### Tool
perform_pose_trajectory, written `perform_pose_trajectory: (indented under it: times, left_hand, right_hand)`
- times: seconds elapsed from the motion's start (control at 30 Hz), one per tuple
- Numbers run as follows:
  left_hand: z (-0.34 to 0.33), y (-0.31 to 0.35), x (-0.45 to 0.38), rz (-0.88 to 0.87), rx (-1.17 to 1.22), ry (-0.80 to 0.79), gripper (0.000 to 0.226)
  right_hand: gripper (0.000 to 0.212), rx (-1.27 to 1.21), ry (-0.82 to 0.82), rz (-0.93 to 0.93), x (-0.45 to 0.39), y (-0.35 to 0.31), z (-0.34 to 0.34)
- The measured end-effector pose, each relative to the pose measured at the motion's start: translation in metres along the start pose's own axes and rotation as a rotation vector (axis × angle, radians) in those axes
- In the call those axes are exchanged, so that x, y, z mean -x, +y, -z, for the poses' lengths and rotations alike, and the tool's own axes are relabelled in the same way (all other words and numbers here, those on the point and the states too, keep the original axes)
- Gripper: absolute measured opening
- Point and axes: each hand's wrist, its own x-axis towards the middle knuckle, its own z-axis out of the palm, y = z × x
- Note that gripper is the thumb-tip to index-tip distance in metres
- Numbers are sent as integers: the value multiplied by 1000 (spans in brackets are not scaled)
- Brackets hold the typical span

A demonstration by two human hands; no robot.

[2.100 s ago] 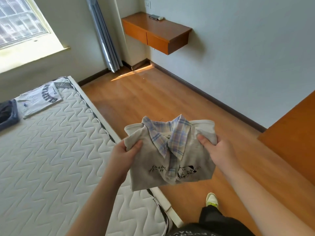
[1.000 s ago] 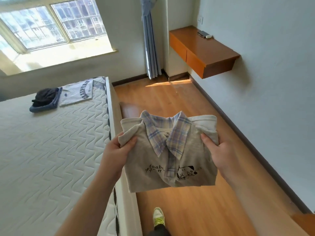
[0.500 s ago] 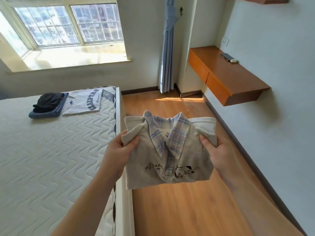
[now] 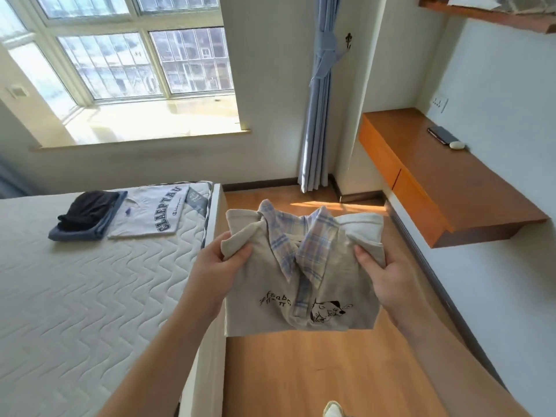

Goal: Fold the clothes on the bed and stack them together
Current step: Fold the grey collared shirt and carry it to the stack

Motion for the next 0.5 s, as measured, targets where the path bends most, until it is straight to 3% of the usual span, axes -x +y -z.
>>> perform_pose_trajectory:
  times: [0.17, 0.27, 0.4, 0.5]
  left_hand:
    - [-17, 13, -59, 22, 26, 93, 23]
    - [-13, 15, -91, 23, 55, 137, 9]
    - [3, 11, -146, 40, 58, 220, 8]
    - [23, 4, -191, 43, 75, 240, 7]
  right_hand:
    - [16, -12, -88, 20, -95, -3, 0]
    - [16, 5, -135, 50, -137, -3, -18]
    - [10, 59, -175, 58, -199, 6, -50]
    - [23, 63, -212, 58, -248, 15, -81]
